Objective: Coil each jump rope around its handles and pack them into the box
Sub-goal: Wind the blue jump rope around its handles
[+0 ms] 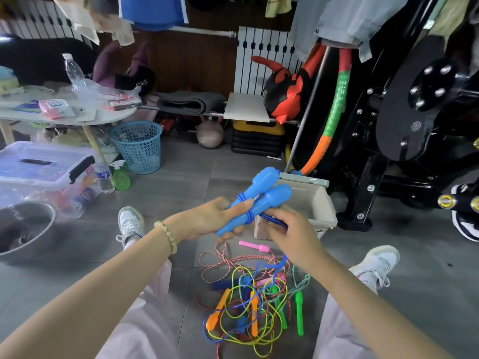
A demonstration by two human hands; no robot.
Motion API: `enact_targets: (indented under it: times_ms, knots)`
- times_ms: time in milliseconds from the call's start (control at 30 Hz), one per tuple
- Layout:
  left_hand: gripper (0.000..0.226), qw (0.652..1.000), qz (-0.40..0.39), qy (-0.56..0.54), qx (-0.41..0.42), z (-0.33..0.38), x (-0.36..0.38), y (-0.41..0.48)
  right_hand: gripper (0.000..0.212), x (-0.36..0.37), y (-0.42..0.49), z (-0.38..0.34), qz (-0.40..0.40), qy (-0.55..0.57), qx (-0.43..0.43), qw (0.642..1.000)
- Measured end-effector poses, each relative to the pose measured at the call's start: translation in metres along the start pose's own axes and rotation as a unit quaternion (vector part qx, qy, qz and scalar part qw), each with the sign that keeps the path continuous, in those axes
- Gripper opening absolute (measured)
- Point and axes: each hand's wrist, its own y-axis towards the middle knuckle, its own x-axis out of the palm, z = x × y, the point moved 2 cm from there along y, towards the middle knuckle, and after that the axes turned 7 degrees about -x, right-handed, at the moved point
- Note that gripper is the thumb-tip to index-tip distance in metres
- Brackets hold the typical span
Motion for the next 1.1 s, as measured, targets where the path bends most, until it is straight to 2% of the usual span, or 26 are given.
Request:
enact_targets:
  times_ms: [133,233,333,500,633,767,900,967,1033,1100]
  knots:
    - [0.043,1.000,0.023,-0.002,-0.006,-0.002,-0.004,0.004,0.012,-0.009,0.006,0.002,0.033,-0.118,-0.007,0.992]
    - [0.042,0.998,0.061,-0.012,-0.011,-0.006,-0.006,0.006,0.003,-0.010,0.007,-0.002,-0.009,-0.155,0.024,0.988]
    - [0.042,0.994,0.107,-0.023,-0.015,-0.010,-0.007,0.010,0.018,-0.001,0.004,-0.007,-0.039,-0.036,0.072,0.996]
    - [0.041,0.987,0.158,-0.022,-0.001,-0.009,-0.005,0.015,0.013,-0.006,0.011,-0.008,0.026,0.159,0.163,0.973]
    - [0.040,0.984,0.175,-0.007,0.009,-0.005,-0.007,0.014,0.016,-0.014,0.015,-0.009,0.041,0.170,0.171,0.970]
    - [0.038,0.981,0.191,0.013,0.013,-0.007,-0.007,0.013,0.011,-0.013,0.016,-0.009,-0.027,0.054,0.163,0.985]
    - [0.037,0.985,0.173,-0.001,0.003,-0.012,-0.008,0.012,0.013,-0.018,0.021,-0.016,-0.096,-0.155,0.056,0.982]
    - [0.036,0.987,0.157,-0.014,-0.008,-0.016,-0.009,0.011,0.013,-0.022,0.025,-0.024,-0.124,-0.275,-0.012,0.953]
    - [0.035,0.991,0.135,-0.001,-0.021,-0.018,-0.007,0.010,0.014,-0.022,0.031,-0.032,-0.175,-0.380,-0.059,0.907]
    - [0.035,0.994,0.096,0.019,-0.038,-0.018,-0.004,0.008,0.019,-0.019,0.038,-0.038,-0.229,-0.434,-0.087,0.867]
